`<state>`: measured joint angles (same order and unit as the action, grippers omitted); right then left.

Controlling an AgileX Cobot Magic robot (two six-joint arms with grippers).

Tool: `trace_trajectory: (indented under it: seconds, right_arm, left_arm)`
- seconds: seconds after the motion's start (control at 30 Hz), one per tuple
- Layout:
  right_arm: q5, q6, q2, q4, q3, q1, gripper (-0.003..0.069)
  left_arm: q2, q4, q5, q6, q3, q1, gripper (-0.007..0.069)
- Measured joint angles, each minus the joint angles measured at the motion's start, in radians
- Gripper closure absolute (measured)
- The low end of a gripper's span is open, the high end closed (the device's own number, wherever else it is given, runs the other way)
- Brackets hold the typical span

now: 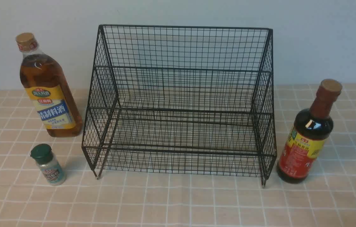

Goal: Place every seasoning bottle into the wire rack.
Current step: Use the right arm to grab the condiment bottle closest to it

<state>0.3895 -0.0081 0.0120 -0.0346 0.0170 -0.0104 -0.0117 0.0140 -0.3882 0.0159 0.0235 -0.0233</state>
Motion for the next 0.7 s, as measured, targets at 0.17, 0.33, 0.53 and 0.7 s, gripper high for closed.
trace_trajectory:
  seconds: [0.17, 0.33, 0.53, 0.7]
  right_arm:
    - [0.000, 0.000, 0.000, 0.000, 0.000, 0.000, 0.0671]
    - [0.000, 0.000, 0.000, 0.000, 0.000, 0.000, 0.0671]
    - [0.000, -0.007, 0.000, 0.000, 0.000, 0.000, 0.0671]
    - [0.000, -0.007, 0.000, 0.000, 0.000, 0.000, 0.0671]
  left_arm:
    - [0.000, 0.000, 0.000, 0.000, 0.000, 0.000, 0.0631]
    - [0.000, 0.000, 0.000, 0.000, 0.000, 0.000, 0.0631]
    - [0.000, 0.000, 0.000, 0.000, 0.000, 0.000, 0.0631]
    - [0.000, 0.000, 0.000, 0.000, 0.000, 0.000, 0.0631]
